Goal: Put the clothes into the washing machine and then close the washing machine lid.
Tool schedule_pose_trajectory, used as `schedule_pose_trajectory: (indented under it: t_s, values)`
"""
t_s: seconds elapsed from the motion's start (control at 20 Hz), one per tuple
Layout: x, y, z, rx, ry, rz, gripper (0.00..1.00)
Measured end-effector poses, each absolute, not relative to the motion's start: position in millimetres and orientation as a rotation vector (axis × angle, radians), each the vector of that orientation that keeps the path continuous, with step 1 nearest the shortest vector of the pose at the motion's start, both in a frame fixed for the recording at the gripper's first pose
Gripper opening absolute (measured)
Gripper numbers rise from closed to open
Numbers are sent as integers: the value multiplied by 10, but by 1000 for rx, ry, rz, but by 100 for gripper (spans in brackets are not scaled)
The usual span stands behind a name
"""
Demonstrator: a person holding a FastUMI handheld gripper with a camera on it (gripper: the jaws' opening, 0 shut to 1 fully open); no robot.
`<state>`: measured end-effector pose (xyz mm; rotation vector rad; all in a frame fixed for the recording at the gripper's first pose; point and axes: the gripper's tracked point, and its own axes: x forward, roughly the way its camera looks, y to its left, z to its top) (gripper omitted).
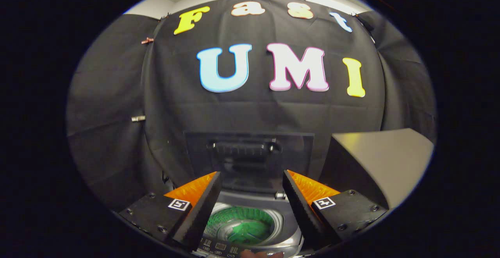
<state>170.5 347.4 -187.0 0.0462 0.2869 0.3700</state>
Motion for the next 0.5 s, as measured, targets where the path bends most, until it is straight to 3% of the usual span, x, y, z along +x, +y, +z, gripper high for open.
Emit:
schedule_pose_trajectory:
  t_s: [0.25, 0.5]
  values:
    - [2105, 3542, -1117, 57, 242, 382, 99]
    - [2689, 3674, -889, -32, 311, 361, 99]
